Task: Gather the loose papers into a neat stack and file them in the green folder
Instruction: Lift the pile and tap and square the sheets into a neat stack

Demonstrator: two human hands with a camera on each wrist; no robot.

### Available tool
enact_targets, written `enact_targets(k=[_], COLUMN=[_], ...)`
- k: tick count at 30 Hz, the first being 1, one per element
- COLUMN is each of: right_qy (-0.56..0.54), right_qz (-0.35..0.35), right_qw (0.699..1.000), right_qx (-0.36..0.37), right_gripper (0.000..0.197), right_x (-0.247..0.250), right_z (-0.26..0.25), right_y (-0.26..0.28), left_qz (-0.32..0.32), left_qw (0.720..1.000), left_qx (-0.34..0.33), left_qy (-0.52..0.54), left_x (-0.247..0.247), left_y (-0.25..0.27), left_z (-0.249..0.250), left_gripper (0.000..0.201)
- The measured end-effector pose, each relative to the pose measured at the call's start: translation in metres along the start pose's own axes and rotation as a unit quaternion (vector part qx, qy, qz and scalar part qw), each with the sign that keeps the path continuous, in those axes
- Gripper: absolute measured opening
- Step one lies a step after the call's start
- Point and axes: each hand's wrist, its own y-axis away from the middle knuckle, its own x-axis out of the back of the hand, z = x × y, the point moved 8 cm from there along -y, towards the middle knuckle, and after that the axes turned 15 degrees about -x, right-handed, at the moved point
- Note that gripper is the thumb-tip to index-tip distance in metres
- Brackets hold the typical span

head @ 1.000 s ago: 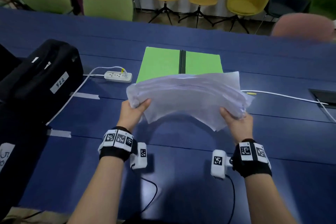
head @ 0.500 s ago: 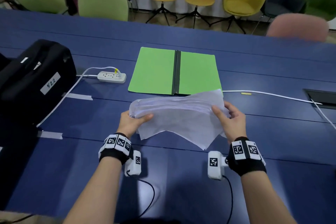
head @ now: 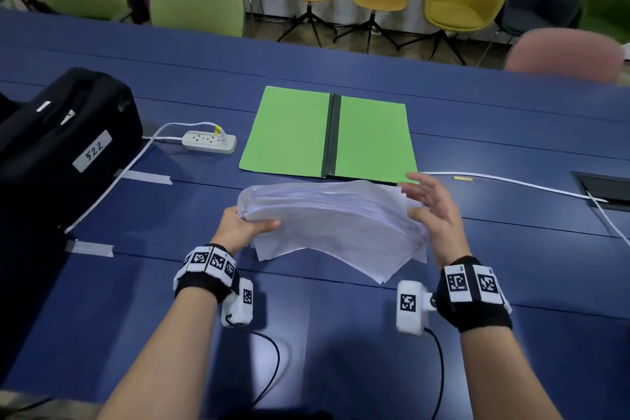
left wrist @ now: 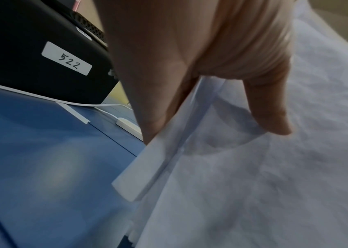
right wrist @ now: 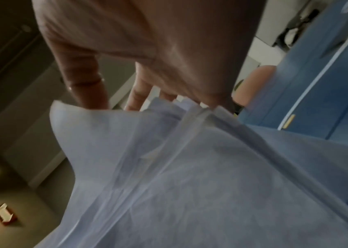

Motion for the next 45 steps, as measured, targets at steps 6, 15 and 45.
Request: enact_targets(k=[6, 15, 45], right_qy=[0.026, -0.187, 0.136], right_qz=[-0.091, 0.089, -0.079], right_qw=[0.996, 0.978, 0.977], right_qx=[-0.001, 0.016, -0.143], right_gripper=[0.059, 0.027, 0.097], right_x=[-0.016, 0.029, 0.010], right_z=[-0.004, 0.005, 0.076], right_y=[0.008, -0.004, 0.011], left_qz=[-0.011, -0.035, -0.014], left_qw=[1.000, 0.999, 0.997], left_qx=[-0.002, -0.005, -0.006], left_qy=[-0.001, -0.021, -0.073], left_x=[-0.001, 0.004, 0.002], left_y=[-0.004, -0.004, -0.008], left_z=[0.004, -0.001, 0.000], left_gripper=[0.033, 0.034, 0.011])
